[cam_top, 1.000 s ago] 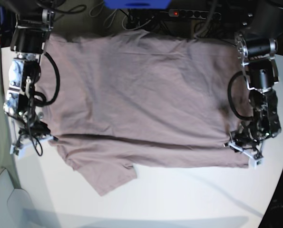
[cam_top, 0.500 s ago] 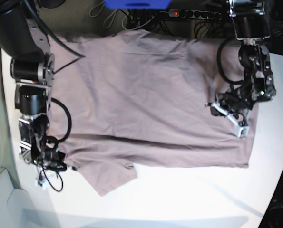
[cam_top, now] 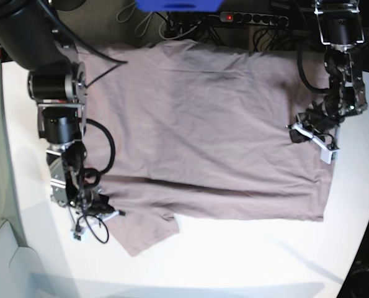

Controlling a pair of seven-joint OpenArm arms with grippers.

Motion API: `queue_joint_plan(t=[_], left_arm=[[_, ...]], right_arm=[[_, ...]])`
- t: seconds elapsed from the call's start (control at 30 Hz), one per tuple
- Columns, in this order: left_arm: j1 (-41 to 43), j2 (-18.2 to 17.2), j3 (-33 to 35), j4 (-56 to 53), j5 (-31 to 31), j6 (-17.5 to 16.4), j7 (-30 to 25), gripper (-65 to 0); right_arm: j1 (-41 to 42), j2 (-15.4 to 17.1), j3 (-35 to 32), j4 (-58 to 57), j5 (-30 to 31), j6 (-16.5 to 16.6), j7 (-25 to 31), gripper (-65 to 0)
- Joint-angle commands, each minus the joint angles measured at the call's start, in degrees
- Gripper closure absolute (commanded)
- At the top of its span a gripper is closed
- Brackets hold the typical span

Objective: Layout the t-shirt on the table in an organized manner, then fold the t-shirt properly
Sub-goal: 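Pull the shirt sides apart with both grippers to smooth it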

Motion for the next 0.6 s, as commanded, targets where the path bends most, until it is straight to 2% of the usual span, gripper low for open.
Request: queue_joint_plan(t=[0.0, 0.13, 0.37, 0.57], left_arm=[[0.8, -0.9, 0.0, -0.4, 4.0, 2.0, 3.9, -5.1], [2.1, -2.9, 0.0, -0.1, 3.4, 1.9, 3.9, -5.1], [3.9, -5.2, 0.0, -0.2, 3.4, 1.9, 3.5, -5.1], [3.7, -5.9, -0.1, 0.1, 3.4, 1.8, 3.9, -5.1]], right_arm=[[2.1, 0.4, -0.1, 0.9, 0.3, 0.5, 2.1, 0.0], [1.7, 0.8, -0.1, -4.2, 0.3, 0.5, 5.6, 0.0], [1.7, 4.4, -0.1, -15.5, 0.3, 0.5, 16.6, 0.0], [3.3, 7.7, -0.1, -15.6, 0.3, 0.5, 17.9, 0.0]])
